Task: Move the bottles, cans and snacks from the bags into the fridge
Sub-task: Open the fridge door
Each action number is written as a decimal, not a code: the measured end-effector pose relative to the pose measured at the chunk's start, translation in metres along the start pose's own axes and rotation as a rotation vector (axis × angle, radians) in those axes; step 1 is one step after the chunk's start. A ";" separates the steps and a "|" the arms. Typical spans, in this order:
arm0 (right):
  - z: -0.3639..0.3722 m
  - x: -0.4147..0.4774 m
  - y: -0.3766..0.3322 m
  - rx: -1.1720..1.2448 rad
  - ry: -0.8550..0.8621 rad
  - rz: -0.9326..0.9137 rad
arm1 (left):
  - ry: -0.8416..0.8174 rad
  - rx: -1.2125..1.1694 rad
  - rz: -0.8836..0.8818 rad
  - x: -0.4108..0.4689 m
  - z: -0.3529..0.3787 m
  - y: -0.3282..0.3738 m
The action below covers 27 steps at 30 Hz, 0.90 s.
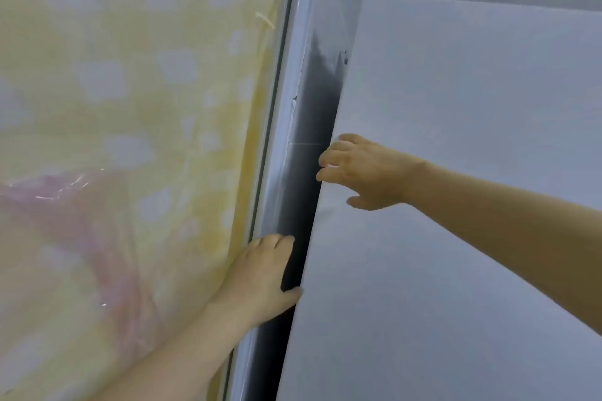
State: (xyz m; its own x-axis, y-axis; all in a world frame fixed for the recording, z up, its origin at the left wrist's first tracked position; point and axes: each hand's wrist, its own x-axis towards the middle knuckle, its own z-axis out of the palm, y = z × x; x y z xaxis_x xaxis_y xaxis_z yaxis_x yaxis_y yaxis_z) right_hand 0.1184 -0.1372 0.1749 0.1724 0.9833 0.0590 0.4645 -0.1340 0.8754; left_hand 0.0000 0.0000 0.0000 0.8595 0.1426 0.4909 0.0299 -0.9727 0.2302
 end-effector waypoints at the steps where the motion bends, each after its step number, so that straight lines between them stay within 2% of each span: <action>1: 0.001 0.004 0.003 -0.041 0.001 -0.011 | -0.023 -0.018 -0.010 0.005 0.003 0.000; 8: 0.004 0.019 0.014 -0.119 -0.122 0.021 | -0.081 -0.034 -0.066 0.031 0.032 0.001; 12: 0.001 0.026 0.007 -0.147 -0.176 0.030 | -0.092 -0.144 -0.077 0.042 0.042 0.009; 18: 0.004 0.027 0.001 -0.169 -0.160 0.059 | -0.070 -0.421 -0.116 0.056 0.054 0.011; 27: 0.006 0.029 -0.006 -0.168 -0.139 0.116 | -0.009 -0.429 -0.125 0.059 0.063 0.010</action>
State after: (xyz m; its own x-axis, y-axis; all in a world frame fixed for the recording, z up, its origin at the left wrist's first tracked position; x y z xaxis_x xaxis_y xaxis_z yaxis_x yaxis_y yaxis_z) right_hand 0.1256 -0.1087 0.1682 0.3396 0.9344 0.1077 0.2856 -0.2116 0.9347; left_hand 0.0835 -0.0131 -0.0215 0.8673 0.2511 0.4298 -0.0783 -0.7838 0.6160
